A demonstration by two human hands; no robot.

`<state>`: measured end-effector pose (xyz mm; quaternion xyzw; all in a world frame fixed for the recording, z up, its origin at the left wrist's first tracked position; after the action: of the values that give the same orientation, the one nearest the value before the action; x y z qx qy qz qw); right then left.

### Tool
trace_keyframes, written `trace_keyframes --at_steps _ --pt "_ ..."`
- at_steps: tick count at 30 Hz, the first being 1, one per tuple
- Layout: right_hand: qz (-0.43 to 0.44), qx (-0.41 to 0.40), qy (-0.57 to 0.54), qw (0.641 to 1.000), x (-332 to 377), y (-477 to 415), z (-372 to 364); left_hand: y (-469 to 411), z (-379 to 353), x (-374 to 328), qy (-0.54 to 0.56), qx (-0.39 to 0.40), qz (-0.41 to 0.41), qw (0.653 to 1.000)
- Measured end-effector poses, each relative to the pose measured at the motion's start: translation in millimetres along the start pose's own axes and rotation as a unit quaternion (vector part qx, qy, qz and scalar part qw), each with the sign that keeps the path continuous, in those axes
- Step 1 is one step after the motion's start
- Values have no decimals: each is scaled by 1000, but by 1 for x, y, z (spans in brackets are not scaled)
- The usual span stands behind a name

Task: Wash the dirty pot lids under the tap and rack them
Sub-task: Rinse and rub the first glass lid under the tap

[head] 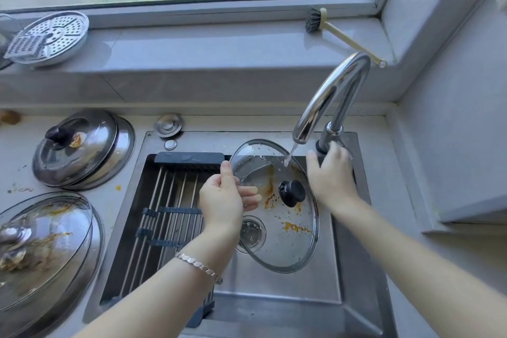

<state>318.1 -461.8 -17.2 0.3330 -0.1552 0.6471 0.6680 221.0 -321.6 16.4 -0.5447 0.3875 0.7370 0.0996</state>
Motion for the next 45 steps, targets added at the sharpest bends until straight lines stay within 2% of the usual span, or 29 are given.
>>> trace_keyframes --at_steps 2,3,5,8,10,13,15,18,19,23,25,28,32,33,35,37,41,42,45 --pt "169 67 -9 983 35 48 -9 2 -1 1 -13 -5 -21 1000" --pt "213 118 -6 970 45 65 -18 3 -2 1 -30 -14 -44 998" --pt "224 188 -1 956 52 75 -37 4 0 4 -58 -29 -67 996" --pt "154 161 -1 975 59 50 -49 10 3 8 -28 -7 -49 998" --pt "133 148 -4 980 62 50 -53 9 6 7 -48 -19 -74 996" --pt "257 169 48 950 65 87 -58 1 18 5 -27 -61 -58 996" --pt "289 150 48 944 59 85 -58 0 19 4 -14 -45 -57 997" --pt "182 148 -9 972 59 56 -59 9 13 8 -9 -10 -58 998" --pt "184 142 -22 972 60 57 -61 8 13 9 -13 -17 -60 998" --pt "368 100 10 924 48 102 -70 -6 23 11 33 -59 -2 998" --pt "399 94 19 912 29 103 -71 -7 26 12 87 -56 26 994" --pt "337 64 -2 939 22 95 -63 1 23 11 159 -73 48 983" --pt "399 70 46 913 22 114 -68 4 24 9 211 -125 48 968" --pt "393 71 47 916 18 110 -64 4 25 10 225 -131 51 964" --pt "330 57 20 942 11 93 -55 5 26 11 242 -140 48 959" --pt "298 44 7 954 12 89 -52 4 27 11 245 -145 41 958" --pt "374 40 49 925 24 115 -64 3 28 12 250 -137 54 957" --pt "365 36 44 929 23 112 -61 4 29 12 250 -135 54 957" --pt "206 60 5 977 9 83 -49 8 28 11 253 -143 46 956"
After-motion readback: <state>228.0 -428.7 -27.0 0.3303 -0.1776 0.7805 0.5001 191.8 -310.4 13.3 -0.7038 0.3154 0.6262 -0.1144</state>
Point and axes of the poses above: each hand's wrist, its own y-axis away from the middle knuckle, its own z-axis out of the back of the hand, x = y × z, the point moved 2 cm from there along -y, towards the middle knuckle
